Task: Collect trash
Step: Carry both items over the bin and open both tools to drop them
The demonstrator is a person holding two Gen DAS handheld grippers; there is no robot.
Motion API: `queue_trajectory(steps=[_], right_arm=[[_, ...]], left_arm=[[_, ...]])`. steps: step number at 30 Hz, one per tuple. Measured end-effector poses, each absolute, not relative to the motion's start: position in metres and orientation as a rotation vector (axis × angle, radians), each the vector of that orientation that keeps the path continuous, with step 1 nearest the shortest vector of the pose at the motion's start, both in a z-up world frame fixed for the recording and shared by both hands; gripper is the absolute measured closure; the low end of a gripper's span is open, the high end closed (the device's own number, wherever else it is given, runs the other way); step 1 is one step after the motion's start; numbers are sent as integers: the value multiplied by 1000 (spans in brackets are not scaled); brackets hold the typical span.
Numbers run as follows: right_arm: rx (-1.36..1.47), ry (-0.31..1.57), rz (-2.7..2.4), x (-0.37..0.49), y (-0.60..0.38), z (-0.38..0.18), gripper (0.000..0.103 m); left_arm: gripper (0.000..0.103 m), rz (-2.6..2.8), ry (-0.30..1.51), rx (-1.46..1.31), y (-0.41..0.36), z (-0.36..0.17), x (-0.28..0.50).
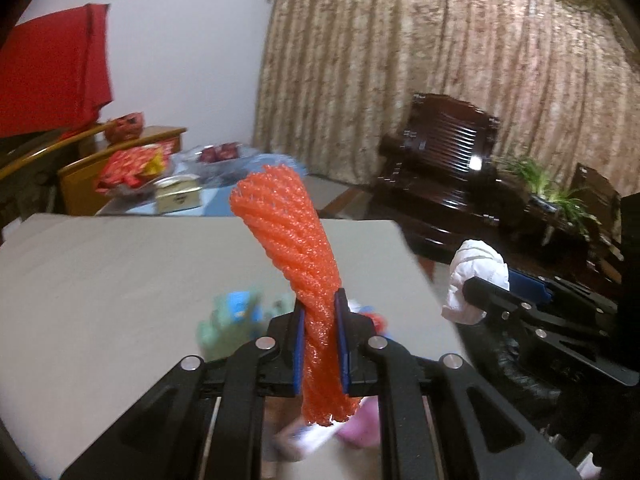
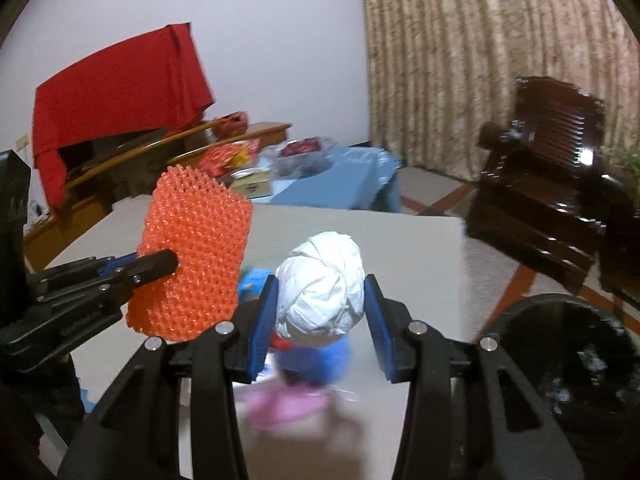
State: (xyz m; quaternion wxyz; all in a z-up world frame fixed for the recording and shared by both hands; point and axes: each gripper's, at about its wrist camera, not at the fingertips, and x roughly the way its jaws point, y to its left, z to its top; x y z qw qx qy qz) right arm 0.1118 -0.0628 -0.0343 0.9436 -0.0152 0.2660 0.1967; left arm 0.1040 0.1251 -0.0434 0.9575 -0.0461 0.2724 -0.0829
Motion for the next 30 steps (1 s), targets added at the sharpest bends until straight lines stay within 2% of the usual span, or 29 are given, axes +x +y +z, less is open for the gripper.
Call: queue_trajectory(steps=[14, 24, 30], right_arm=[[-3, 555, 96, 95, -207, -47, 61], [21, 616, -83, 93, -288, -79, 61], [27, 649, -143, 93, -311, -97, 55]], left_arm=[[90, -423, 590, -41, -28, -47, 134], [90, -574, 631, 1, -115, -65, 146], [88, -640, 665, 24, -148, -79, 155]])
